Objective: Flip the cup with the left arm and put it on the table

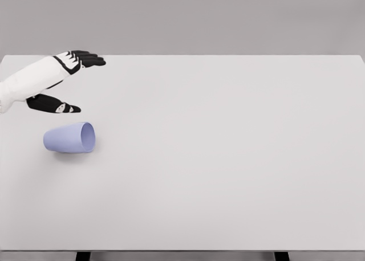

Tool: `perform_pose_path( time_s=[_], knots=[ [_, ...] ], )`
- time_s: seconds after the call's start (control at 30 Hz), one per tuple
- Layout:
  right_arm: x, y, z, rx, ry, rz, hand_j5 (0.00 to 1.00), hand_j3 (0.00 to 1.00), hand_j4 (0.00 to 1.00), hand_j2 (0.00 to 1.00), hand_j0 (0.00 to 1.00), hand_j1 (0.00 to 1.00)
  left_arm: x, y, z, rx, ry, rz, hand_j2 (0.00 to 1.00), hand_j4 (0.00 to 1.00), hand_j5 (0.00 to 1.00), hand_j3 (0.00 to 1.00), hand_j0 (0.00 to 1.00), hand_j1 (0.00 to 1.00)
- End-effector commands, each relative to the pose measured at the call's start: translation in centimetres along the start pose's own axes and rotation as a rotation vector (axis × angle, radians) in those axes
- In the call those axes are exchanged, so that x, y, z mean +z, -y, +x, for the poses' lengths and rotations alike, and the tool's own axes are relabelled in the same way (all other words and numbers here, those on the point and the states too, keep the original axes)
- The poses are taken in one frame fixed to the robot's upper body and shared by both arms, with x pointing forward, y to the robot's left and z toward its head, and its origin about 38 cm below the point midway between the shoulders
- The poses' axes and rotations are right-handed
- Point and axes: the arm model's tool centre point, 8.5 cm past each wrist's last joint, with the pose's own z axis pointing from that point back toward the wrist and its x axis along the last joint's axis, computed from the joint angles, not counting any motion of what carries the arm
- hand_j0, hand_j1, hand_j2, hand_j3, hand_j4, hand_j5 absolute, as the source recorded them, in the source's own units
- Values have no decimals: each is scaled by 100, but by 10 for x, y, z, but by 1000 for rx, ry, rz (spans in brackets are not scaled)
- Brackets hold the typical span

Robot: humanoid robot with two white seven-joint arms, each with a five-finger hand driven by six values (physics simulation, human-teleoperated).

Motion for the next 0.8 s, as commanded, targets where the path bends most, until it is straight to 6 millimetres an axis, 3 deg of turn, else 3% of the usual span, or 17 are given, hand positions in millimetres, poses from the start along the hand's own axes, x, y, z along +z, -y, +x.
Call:
perform_pose_path(
  time_s=[0.0, 0.1, 0.2, 0.27, 0.37, 0.47, 0.53, 0.57, 0.6, 0.63, 0.7, 0.77],
  knots=[
    [0, 0, 0, -1, 0, 0, 100, 100, 100, 100, 100, 100, -2, 1, 2, 10, 9, 4, 100, 100, 100, 100, 100, 100],
    [0, 0, -1, 2, -2, 0, 100, 100, 100, 100, 100, 100, -1, 1, 1, 7, 6, 0, 100, 100, 100, 100, 100, 100],
    [0, 0, -1, 0, -1, 0, 100, 100, 100, 100, 100, 100, 0, 9, 0, -35, -7, -201, 100, 100, 100, 100, 100, 100],
    [0, 0, -1, 2, -2, 0, 100, 100, 100, 100, 100, 100, -9, -9, 6, -113, 5, -219, 100, 100, 100, 100, 100, 100],
    [0, 0, -1, 0, -1, 0, 100, 100, 100, 100, 100, 100, 14, -53, -2, -184, -64, -143, 100, 100, 100, 100, 100, 100],
    [0, 0, -1, 0, -1, 0, 100, 100, 100, 100, 100, 100, 35, -59, -3, -165, -82, -248, 100, 100, 100, 100, 100, 100],
    [0, 0, -1, 0, -1, 0, 100, 100, 100, 100, 100, 100, 44, -71, 7, -143, -57, -256, 100, 100, 100, 100, 100, 100],
    [0, 0, -1, 0, -1, 0, 100, 100, 100, 100, 100, 100, 43, -65, 10, -67, -23, -235, 100, 100, 100, 100, 100, 100],
    [0, 0, -1, 2, -2, 0, 100, 100, 100, 100, 100, 100, 38, -51, 13, 159, 29, -185, 100, 100, 100, 100, 100, 100],
    [0, 0, -1, 0, -1, 0, 100, 100, 100, 100, 100, 100, 35, -44, 12, 273, 6, -171, 100, 100, 100, 100, 100, 100],
    [0, 0, -1, 0, -1, 0, 100, 100, 100, 100, 100, 100, 34, -6, 17, 393, -44, -239, 100, 100, 100, 100, 100, 100],
    [0, 0, -1, 0, -1, 0, 100, 100, 100, 100, 100, 100, 34, 7, 16, 449, -105, -223, 100, 100, 100, 100, 100, 100]
  ],
)
